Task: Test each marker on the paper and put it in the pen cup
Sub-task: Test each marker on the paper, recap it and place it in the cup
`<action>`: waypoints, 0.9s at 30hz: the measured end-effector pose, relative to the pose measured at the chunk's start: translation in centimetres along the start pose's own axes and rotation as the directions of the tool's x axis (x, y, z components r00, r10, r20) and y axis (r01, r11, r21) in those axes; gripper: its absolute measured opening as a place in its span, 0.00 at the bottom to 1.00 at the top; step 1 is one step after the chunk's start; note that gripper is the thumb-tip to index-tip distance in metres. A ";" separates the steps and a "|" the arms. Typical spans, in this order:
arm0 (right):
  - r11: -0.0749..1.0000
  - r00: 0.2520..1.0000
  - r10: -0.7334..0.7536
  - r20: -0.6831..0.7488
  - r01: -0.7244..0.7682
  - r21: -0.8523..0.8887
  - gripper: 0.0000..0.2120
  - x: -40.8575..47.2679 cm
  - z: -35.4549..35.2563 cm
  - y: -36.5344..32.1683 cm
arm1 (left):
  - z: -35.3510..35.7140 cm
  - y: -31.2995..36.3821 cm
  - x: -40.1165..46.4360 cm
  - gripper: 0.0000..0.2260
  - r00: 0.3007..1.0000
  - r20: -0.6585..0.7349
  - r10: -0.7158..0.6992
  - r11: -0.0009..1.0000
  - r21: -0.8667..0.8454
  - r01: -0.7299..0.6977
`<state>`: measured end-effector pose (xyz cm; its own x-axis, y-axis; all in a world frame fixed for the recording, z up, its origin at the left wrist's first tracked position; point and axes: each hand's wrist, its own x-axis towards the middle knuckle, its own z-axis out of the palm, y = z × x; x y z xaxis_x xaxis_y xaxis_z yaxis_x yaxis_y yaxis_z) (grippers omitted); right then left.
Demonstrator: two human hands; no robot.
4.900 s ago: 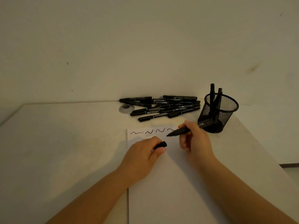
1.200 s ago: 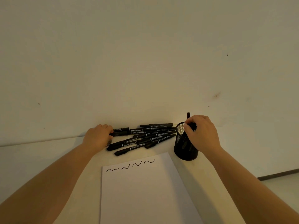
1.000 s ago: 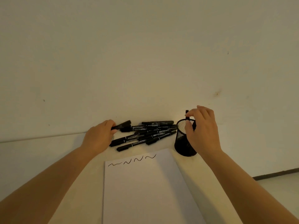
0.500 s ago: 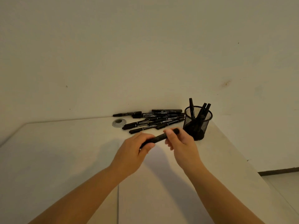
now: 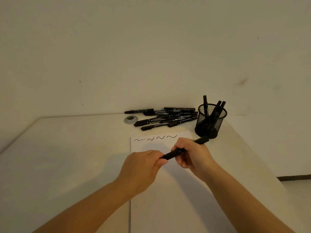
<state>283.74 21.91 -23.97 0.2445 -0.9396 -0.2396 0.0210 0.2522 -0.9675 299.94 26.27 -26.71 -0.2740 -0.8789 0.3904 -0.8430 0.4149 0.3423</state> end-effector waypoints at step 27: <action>0.911 0.845 -0.383 -0.373 0.280 -0.303 0.06 8.6 -6.1 3.6 | 3.6 -3.8 2.3 0.12 0.985 0.135 -0.106 0.975 -0.183 0.129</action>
<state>280.02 13.33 -30.00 -0.1636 -0.9768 0.1380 -0.2060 -0.1030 -0.9731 300.87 21.81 -30.17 -0.2433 -0.9414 0.2335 -0.7723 0.3336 0.5406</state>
